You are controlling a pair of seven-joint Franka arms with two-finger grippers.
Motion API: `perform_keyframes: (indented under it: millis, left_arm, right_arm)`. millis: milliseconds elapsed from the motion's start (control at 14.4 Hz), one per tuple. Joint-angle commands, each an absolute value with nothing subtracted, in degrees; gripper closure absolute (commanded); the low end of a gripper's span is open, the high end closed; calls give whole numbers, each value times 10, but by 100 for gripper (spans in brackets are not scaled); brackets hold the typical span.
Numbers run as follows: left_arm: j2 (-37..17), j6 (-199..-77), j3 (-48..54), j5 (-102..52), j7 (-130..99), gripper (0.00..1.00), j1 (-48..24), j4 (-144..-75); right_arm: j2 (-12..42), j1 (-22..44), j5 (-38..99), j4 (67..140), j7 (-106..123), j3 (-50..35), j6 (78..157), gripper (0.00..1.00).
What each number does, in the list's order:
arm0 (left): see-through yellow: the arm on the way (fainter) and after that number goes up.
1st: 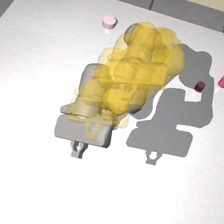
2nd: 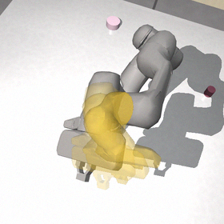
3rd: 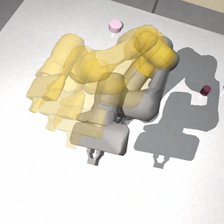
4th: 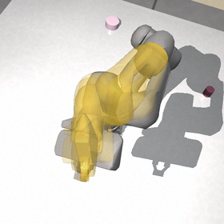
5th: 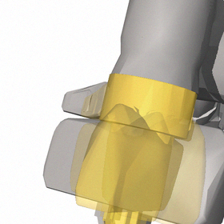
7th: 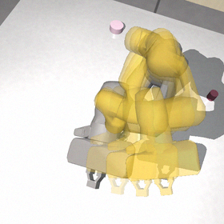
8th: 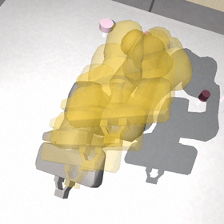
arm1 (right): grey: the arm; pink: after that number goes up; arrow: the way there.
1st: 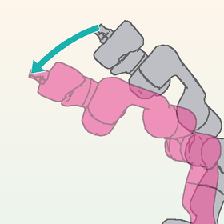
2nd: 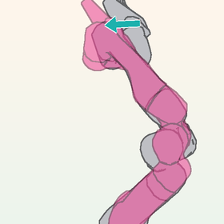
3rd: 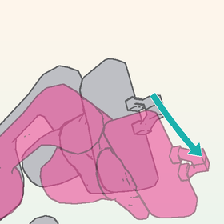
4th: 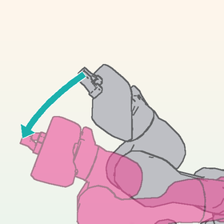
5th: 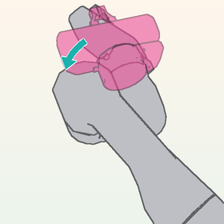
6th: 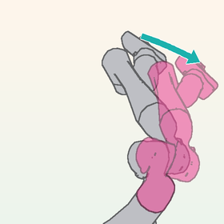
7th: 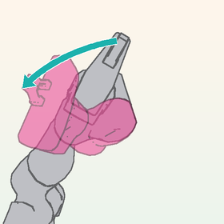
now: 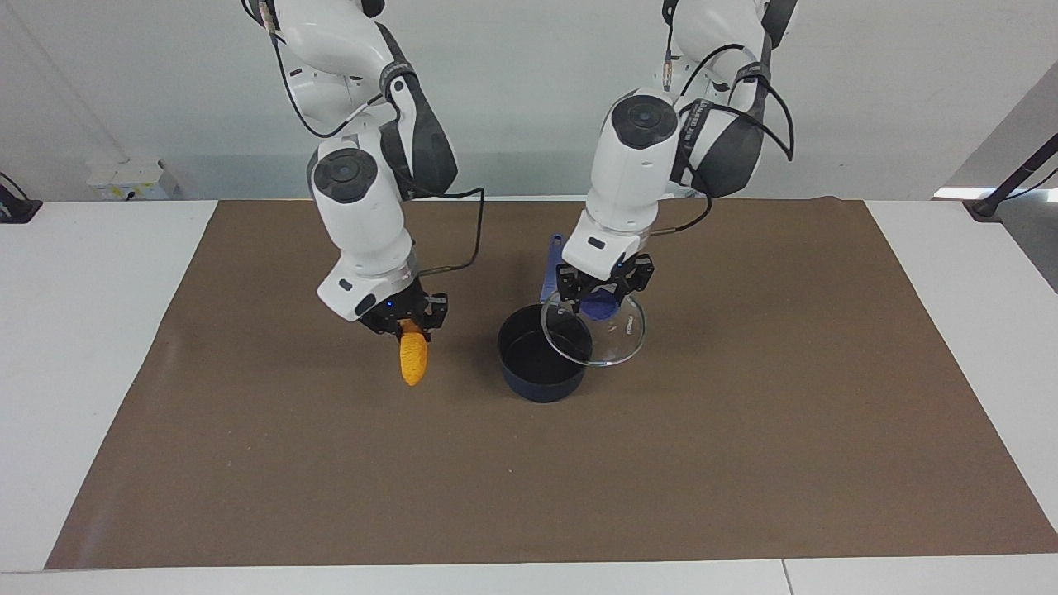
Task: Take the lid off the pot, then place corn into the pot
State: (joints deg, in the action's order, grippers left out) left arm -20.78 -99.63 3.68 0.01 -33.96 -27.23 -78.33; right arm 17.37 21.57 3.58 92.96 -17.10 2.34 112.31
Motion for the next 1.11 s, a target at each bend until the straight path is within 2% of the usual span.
perform_keyframes:
  millis: [0,208,277,346,485,762,831,969,1038]
  left_arm:
    - [-193,-970,38,-8,-247,62,-204,-794]
    - [-186,-976,38,-8,-102,64,-112,-816]
    - [-185,-981,37,-7,-49,64,-81,-826]
    - [-183,-986,37,-6,-5,64,-55,-833]
    - [-162,-1034,35,-5,71,65,-5,-886]
    - [-108,-1180,34,-4,112,66,36,-1049]
    - [-103,-1213,34,-4,119,66,43,-1078]
    - [-99,-1251,35,-4,124,66,57,-1113]
    - [-99,-1268,35,-4,122,66,56,-1127]
  right_arm:
    - [226,282,37,861,-266,22,1121,100]
    - [312,332,33,763,-352,22,1139,100]
    - [322,335,33,763,-357,22,1167,100]
    - [324,344,37,775,-359,21,1201,100]
    - [305,353,36,859,-362,21,1244,100]
    - [297,355,41,878,-390,21,1240,100]
    - [297,353,41,881,-392,21,1243,91]
    - [296,355,41,879,-397,21,1231,85]
    - [296,355,41,879,-408,21,1230,72]
